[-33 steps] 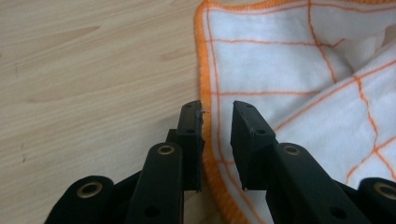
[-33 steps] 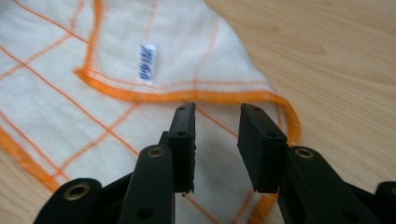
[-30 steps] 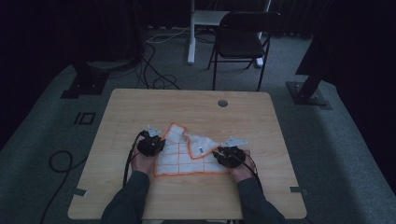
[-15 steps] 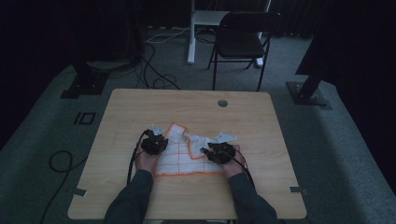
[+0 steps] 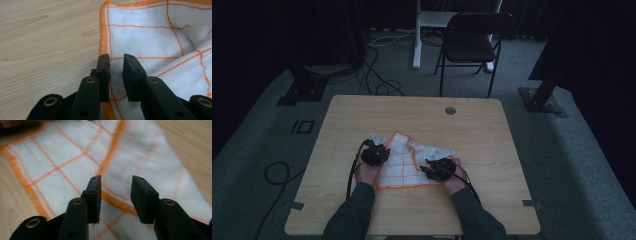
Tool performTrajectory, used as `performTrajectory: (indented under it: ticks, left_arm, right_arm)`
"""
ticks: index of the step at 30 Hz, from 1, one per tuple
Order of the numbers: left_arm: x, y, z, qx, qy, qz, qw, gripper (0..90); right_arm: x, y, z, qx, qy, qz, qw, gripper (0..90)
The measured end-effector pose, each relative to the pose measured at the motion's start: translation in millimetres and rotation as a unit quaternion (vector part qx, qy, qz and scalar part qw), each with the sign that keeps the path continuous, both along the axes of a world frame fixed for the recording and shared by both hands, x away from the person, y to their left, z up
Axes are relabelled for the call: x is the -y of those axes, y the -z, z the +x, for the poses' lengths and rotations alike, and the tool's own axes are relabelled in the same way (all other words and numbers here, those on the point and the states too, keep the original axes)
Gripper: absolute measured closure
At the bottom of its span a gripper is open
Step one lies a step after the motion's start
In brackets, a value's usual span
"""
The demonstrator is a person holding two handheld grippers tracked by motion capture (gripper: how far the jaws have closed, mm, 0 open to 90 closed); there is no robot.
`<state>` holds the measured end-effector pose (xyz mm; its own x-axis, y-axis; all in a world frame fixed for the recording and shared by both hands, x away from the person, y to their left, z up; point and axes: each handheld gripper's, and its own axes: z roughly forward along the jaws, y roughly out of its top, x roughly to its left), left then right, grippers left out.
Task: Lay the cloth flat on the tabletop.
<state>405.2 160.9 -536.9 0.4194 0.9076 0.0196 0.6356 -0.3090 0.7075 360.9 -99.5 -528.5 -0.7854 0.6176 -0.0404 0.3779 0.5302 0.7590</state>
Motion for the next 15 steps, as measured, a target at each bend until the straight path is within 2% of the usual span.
performTrajectory:
  ticks: [3,8,10,11,15]
  left_arm:
    - [0.0,0.0,0.0,0.0,0.0,0.0,1.0,76.5]
    - [-0.1,0.3,0.2,0.001,0.0,-0.002,1.0,76.5]
    - [0.0,0.2,0.1,0.001,0.0,-0.001,1.0,76.5]
    - [0.0,0.2,0.1,0.001,-0.001,-0.002,1.0,76.5]
    - [-0.1,0.2,0.2,0.0,0.0,-0.001,1.0,76.5]
  right_arm:
    - [-7.7,1.8,-1.1,0.0,-0.003,-0.006,1.0,69.5]
    - [-17.7,5.8,-3.4,-0.004,-0.016,-0.014,0.9998,71.0]
    - [-21.7,8.2,-3.4,-0.001,-0.02,-0.027,0.9994,77.1]
    - [-22.8,8.4,-2.4,0.0,-0.015,-0.03,0.9994,87.3]
    - [-20.3,5.2,0.7,0.005,-0.004,-0.027,0.9996,89.1]
